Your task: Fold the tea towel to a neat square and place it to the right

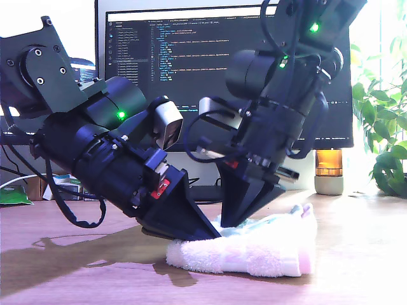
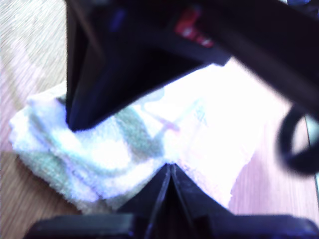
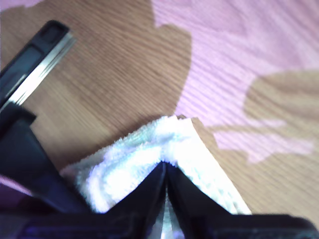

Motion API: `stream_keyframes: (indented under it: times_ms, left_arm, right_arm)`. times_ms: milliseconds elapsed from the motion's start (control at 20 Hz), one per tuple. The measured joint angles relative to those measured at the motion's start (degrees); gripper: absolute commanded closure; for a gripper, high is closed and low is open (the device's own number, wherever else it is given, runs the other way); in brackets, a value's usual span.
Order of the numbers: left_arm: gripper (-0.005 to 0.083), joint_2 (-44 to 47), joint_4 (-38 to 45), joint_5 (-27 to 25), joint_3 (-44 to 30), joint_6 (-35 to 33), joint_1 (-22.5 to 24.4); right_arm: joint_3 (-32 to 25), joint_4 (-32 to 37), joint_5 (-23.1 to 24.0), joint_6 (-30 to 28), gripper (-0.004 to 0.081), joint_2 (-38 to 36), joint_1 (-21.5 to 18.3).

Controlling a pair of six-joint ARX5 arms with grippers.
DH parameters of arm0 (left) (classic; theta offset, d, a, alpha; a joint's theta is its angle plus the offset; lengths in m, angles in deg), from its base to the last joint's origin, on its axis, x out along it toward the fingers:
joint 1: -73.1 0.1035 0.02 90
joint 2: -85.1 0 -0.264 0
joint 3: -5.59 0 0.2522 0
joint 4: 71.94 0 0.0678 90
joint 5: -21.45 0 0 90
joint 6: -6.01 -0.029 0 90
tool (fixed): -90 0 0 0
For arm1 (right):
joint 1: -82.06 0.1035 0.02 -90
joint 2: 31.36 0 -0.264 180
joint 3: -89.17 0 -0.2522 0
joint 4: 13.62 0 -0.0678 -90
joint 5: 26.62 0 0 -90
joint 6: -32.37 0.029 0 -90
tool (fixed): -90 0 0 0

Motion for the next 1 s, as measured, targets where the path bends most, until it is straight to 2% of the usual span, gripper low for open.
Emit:
stream_keyframes:
  times_ms: [150,300,500,650,800,1000]
  left_arm:
    - [0.0795,1.9,-1.2,-0.7,-1.0,0.0,0.4]
    - [0.0795,4.5,-2.3,-1.6,-2.0,0.4,0.5]
    - [0.0795,7.9,-2.3,-1.8,-2.1,1.0,0.7]
    - [0.0795,11.1,-3.1,-1.6,-2.1,1.4,0.8]
    - [0.0795,13.9,-5.8,-2.2,-2.1,1.4,1.0]
    - [0.0795,18.8,-4.8,-6.8,-3.2,1.4,1.6]
  right_arm:
    - [0.0,-0.7,-0.1,-4.2,0.0783,-6.3,0.0]
    - [0.0,-0.8,-0.4,-5.9,0.0783,-12.5,0.0]
    - [0.0,-2.8,-1.2,-7.6,0.0783,-13.8,0.0]
    - [-0.5,-4.2,-4.3,-8.9,0.0783,-15.1,0.0]
    - [-7.2,0.2,-5.2,-8.9,0.0783,-21.2,0.0]
    - [-23.3,13.2,-5.3,-8.8,0.0783,-32.1,0.0]
